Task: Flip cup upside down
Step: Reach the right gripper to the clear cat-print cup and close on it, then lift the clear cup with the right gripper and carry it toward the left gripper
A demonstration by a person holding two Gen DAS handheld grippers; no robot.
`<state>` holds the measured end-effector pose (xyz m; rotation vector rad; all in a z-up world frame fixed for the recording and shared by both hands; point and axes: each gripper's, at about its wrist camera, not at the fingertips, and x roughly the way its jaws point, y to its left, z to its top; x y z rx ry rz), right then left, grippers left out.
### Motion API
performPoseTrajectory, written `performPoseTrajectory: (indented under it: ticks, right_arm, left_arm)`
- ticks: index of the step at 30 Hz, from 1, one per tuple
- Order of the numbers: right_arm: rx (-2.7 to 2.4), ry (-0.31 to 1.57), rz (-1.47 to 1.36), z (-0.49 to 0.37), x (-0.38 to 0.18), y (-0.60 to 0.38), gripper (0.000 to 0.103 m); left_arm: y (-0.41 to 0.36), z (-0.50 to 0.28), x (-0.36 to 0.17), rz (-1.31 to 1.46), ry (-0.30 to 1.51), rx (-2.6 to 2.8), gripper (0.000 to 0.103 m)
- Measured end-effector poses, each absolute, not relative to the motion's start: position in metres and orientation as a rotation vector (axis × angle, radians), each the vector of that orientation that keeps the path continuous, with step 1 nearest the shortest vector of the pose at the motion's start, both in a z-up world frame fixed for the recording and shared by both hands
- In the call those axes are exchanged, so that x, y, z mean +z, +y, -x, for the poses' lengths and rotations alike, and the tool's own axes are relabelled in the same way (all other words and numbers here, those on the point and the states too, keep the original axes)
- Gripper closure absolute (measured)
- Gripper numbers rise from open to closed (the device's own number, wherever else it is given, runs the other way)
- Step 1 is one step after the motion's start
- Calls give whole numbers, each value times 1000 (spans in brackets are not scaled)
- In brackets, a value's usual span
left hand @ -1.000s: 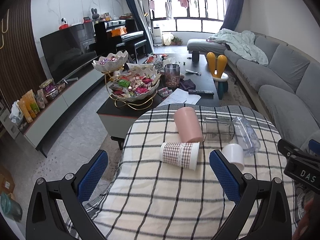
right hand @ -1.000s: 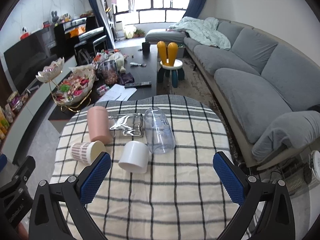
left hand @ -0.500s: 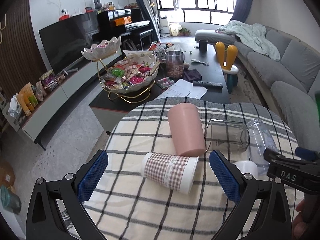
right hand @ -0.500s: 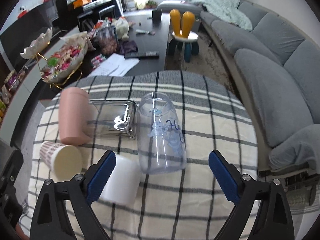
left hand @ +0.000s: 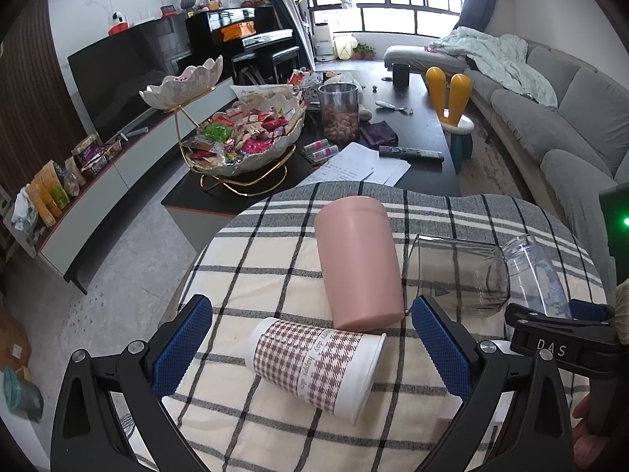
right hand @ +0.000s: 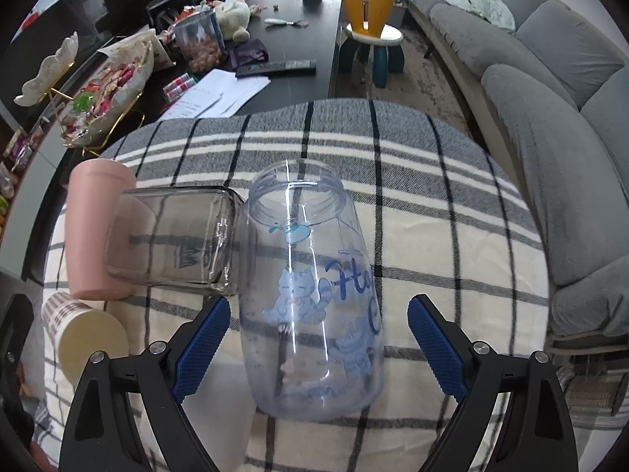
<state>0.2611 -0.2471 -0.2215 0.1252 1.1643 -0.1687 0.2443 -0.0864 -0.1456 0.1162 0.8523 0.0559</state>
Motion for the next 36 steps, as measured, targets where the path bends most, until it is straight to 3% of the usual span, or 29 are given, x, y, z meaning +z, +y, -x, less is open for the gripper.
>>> performPoseTrajectory:
  ticks: [6, 21, 36]
  right_arm:
    - [-134, 1183, -169, -266, -232, -250, 30]
    - [-139, 1084, -198, -240, -186, -246, 30]
    - [-96, 1014, -234, -136, -141, -177, 30]
  left_arm:
    - [-88, -248, -151, -123, 863, 53, 0]
    - [-81, -230, -131, -114, 834, 46, 0]
    - [-8, -136, -94, -118, 778, 75, 0]
